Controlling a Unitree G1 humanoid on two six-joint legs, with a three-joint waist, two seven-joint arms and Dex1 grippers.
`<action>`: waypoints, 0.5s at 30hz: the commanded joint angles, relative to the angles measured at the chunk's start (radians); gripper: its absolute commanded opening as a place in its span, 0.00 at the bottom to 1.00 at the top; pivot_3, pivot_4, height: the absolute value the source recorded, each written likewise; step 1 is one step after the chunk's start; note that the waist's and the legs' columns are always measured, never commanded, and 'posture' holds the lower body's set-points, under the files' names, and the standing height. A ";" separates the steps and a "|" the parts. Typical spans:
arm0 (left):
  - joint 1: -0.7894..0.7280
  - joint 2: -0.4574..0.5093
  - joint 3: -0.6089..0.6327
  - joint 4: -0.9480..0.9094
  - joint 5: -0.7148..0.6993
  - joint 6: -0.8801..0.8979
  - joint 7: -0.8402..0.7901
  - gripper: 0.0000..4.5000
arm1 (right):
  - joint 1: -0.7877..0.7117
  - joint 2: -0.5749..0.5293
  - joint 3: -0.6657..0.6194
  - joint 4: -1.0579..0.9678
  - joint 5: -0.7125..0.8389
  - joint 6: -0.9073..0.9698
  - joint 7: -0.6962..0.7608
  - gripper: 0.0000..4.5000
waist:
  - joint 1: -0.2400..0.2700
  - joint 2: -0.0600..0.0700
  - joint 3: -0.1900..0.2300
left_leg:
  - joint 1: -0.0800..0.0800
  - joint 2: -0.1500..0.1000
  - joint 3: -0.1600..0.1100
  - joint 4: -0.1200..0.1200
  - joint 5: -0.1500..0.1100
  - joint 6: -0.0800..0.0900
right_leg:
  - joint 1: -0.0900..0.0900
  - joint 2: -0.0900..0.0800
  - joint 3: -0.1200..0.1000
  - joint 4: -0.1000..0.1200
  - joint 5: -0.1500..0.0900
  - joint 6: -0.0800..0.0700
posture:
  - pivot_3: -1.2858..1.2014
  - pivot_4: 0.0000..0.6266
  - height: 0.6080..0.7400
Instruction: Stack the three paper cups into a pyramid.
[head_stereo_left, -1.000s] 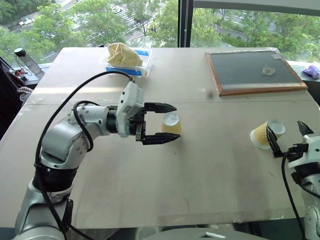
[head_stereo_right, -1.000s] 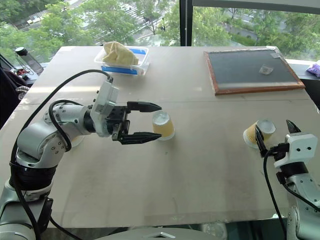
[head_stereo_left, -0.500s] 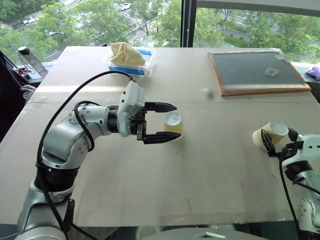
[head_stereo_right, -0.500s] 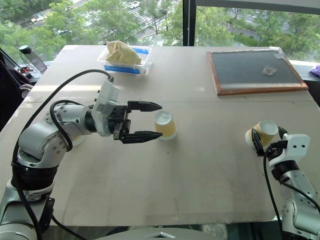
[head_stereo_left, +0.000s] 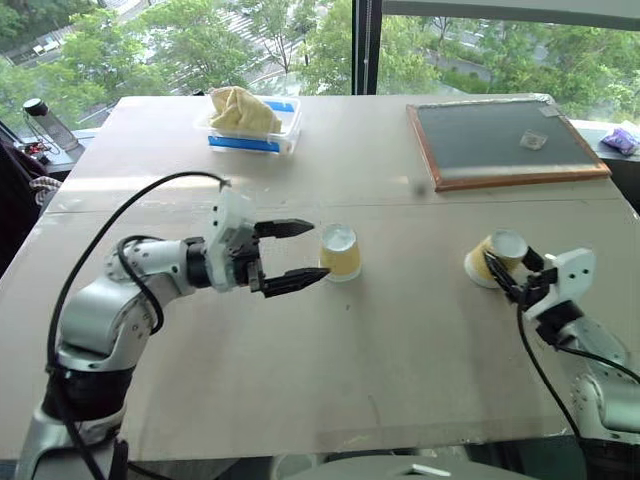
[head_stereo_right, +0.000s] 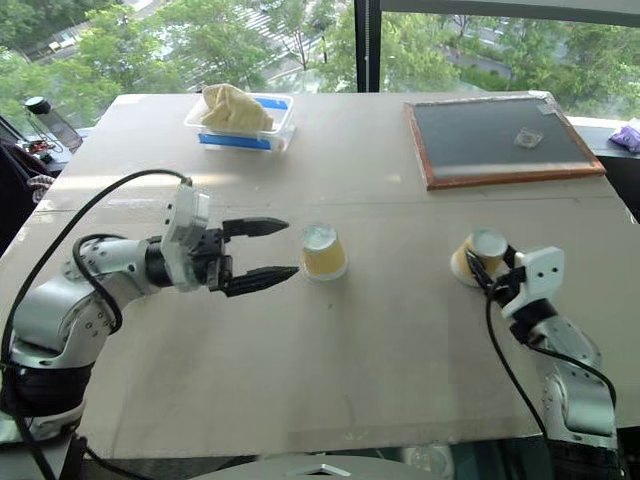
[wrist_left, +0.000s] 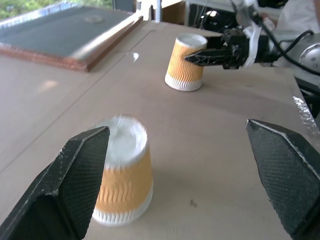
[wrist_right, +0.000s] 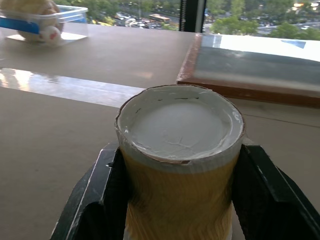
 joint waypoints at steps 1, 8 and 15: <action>0.086 0.031 0.117 -0.076 0.001 -0.025 0.023 1.00 | -0.105 0.020 0.129 -0.014 -0.052 0.021 0.014 0.45 | 0.000 -0.001 0.000 | 0.000 0.000 0.000 0.000 0.000 0.000 | 0.000 0.000 0.000 0.000 0.000 0.000 | 0.52 0.24 1.00; 0.180 0.050 0.206 -0.112 0.011 -0.042 0.041 1.00 | -0.240 0.054 0.271 0.078 -0.079 0.063 0.066 0.45 | 0.024 -0.001 0.000 | -0.002 -0.001 0.000 0.000 0.000 0.000 | 0.000 -0.002 -0.002 -0.001 0.000 0.000 | 0.52 0.24 1.00; 0.181 0.041 0.204 -0.118 0.006 -0.043 0.056 1.00 | -0.278 0.043 0.294 0.097 -0.083 0.085 0.098 0.45 | 0.023 -0.001 0.000 | -0.002 -0.002 0.000 0.000 0.000 0.000 | 0.000 -0.002 -0.004 -0.001 0.000 0.000 | 0.52 0.24 1.00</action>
